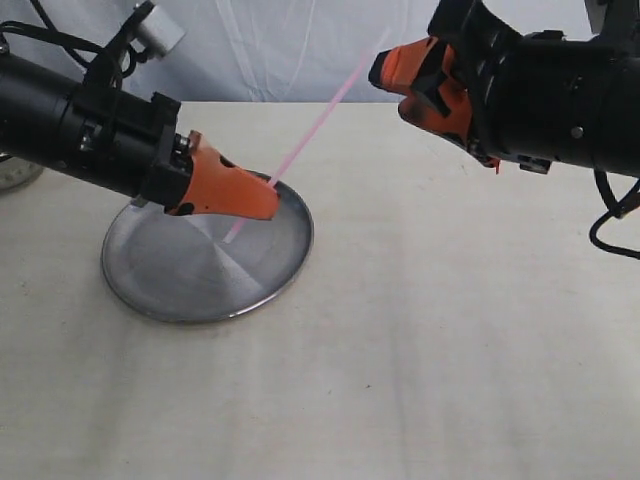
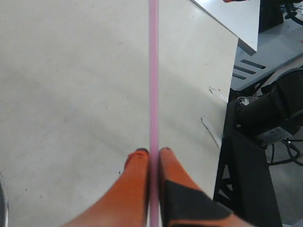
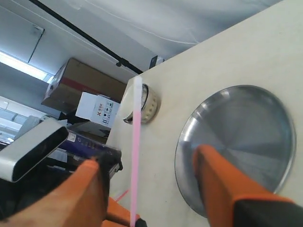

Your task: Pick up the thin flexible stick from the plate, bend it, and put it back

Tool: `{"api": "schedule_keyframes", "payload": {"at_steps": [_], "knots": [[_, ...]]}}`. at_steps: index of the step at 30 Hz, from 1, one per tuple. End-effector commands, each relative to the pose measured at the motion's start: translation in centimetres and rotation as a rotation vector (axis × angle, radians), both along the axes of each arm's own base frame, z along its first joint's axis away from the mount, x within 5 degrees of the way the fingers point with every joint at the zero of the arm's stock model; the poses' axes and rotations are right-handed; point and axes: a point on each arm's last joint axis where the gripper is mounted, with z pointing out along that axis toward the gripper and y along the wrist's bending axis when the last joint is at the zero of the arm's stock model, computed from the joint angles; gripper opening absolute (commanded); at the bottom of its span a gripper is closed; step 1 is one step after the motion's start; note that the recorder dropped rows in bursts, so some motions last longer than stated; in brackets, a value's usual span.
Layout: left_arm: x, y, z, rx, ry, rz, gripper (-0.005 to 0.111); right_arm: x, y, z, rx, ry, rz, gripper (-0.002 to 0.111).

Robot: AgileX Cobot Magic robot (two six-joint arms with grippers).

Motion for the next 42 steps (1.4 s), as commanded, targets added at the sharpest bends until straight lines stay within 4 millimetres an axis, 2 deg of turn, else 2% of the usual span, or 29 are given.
{"api": "schedule_keyframes", "payload": {"at_steps": [1, 6, 12, 17, 22, 27, 28, 30, 31, 32, 42], "knots": [[-0.2, -0.5, 0.5, -0.033, -0.010, 0.006, 0.000, 0.1, 0.5, 0.9, 0.000, -0.033, -0.005, 0.054], [-0.7, -1.5, 0.5, -0.040, -0.008, -0.033, 0.000, 0.4, 0.6, 1.9, -0.003, -0.060, -0.036, 0.054], [-0.8, -1.9, 0.8, -0.070, -0.021, -0.050, 0.000, 0.4, 0.6, 1.9, -0.003, -0.061, -0.038, 0.054], [-1.1, -2.2, 1.3, -0.132, -0.024, -0.083, 0.000, 0.8, 1.0, 1.1, -0.011, -0.033, -0.017, 0.054], [-1.3, -2.1, 1.1, -0.110, -0.026, -0.106, 0.000, 1.4, 1.4, 0.3, -0.033, -0.009, -0.023, 0.054], [-1.3, -2.1, 1.1, -0.107, -0.026, -0.109, 0.000, 1.8, 1.5, 1.9, -0.033, -0.072, -0.027, 0.054], [-1.3, -2.1, 1.1, -0.108, -0.025, -0.112, 0.000, 2.0, 1.6, 2.0, -0.033, -0.075, -0.026, 0.051], [-1.4, -2.1, 1.1, -0.110, -0.027, -0.119, 0.000, 2.2, 1.7, 1.7, -0.039, -0.065, -0.026, 0.032], [-1.4, -2.1, 1.1, -0.112, -0.031, -0.126, 0.000, 2.4, 1.8, 1.4, -0.044, -0.055, -0.025, 0.012], [-1.4, -2.1, 1.1, -0.114, -0.031, -0.125, 0.000, 2.5, 1.9, 1.2, -0.046, -0.051, -0.025, 0.001], [-1.1, -2.0, 1.0, -0.101, 0.003, -0.075, 0.000, 2.5, 2.0, 0.9, -0.113, -0.094, 0.010, -0.001]]}}
